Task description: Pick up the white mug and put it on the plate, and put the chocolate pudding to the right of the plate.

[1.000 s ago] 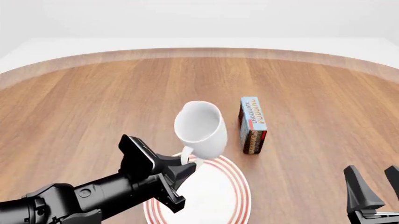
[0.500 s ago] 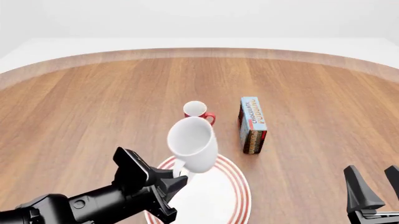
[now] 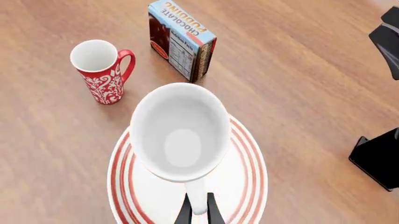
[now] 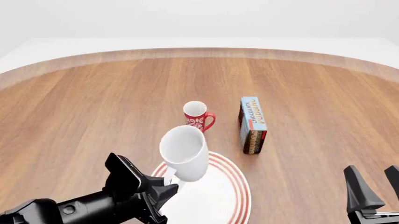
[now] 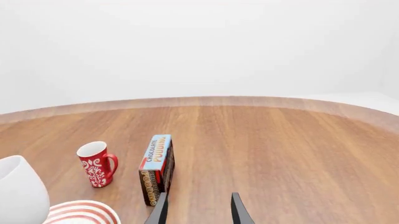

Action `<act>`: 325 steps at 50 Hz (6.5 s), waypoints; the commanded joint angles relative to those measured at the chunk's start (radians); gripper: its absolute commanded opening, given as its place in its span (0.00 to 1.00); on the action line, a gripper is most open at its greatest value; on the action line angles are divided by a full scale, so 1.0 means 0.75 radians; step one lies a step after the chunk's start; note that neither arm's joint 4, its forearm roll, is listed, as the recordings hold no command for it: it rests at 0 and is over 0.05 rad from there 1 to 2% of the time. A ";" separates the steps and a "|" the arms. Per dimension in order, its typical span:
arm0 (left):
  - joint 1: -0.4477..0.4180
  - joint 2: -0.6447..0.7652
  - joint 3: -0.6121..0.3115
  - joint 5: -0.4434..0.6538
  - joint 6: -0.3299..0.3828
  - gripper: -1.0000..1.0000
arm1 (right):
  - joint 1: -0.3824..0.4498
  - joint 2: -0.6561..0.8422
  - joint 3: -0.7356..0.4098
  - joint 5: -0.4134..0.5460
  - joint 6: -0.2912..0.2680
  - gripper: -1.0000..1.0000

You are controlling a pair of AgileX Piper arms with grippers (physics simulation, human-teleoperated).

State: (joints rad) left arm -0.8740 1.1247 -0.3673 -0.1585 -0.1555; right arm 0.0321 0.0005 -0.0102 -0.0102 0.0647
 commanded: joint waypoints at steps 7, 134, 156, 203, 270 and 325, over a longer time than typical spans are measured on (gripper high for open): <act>0.002 -0.027 0.030 0.037 -0.012 0.00 | 0.001 0.000 0.000 -0.002 -0.003 1.00; -0.040 0.330 0.158 -0.306 -0.171 1.00 | -0.002 0.000 -0.001 -0.003 0.002 1.00; -0.051 0.173 0.137 -0.179 -0.155 1.00 | -0.002 0.000 -0.001 -0.003 0.001 1.00; 0.006 -0.346 0.036 0.212 -0.076 1.00 | -0.002 0.000 -0.001 -0.003 0.001 1.00; 0.692 -1.148 0.052 0.448 0.105 1.00 | -0.002 0.000 0.000 -0.008 -0.007 1.00; 1.115 -1.300 0.473 -0.007 0.119 1.00 | -0.005 0.000 0.000 -0.008 -0.009 1.00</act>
State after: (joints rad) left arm -0.0708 0.1634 -0.0525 -0.1198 -0.0715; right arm 0.0289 0.0004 -0.0101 -0.0157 0.0584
